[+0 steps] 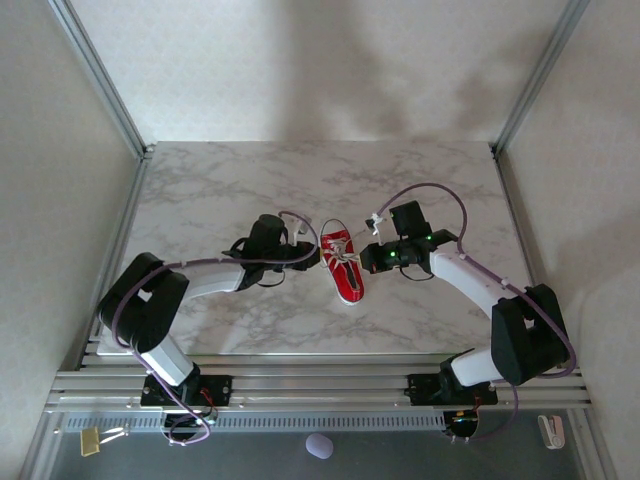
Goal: Tie the shoes
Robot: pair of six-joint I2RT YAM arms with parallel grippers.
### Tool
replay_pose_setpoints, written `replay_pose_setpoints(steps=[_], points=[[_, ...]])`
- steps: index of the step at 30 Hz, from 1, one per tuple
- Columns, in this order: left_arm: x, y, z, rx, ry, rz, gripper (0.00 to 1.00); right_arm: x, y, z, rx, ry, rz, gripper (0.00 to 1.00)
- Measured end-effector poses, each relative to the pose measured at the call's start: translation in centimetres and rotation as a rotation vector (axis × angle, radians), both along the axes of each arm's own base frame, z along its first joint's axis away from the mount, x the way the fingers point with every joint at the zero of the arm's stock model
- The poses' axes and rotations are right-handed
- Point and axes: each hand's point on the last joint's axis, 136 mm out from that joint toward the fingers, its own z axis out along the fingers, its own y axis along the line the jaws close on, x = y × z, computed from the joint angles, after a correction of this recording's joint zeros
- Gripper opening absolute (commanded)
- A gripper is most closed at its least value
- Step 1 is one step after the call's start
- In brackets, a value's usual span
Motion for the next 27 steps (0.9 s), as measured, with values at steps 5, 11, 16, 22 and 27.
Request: replay_pose_setpoints(steps=[5, 11, 16, 22, 27], points=[[-1.0, 0.6, 0.3, -0.002, -0.01, 0.002, 0.5, -0.1, 0.1, 0.0, 0.004, 0.002, 0.004, 0.0], [-0.1, 3.3, 1.0, 0.102, -0.067, 0.127, 0.65, -0.2, 0.2, 0.0, -0.001, 0.002, 0.01, 0.0], [1.1, 3.4, 1.4, 0.175, -0.108, 0.134, 0.49, -0.4, 0.2, -0.2, -0.013, 0.004, 0.011, 0.0], [1.6, 2.0, 1.5, 0.24, -0.178, 0.029, 0.61, -0.4, 0.3, -0.2, -0.017, 0.001, 0.013, 0.0], [1.1, 0.6, 1.0, 0.262, -0.189, -0.106, 0.72, -0.4, 0.3, -0.2, -0.017, 0.001, 0.013, 0.0]])
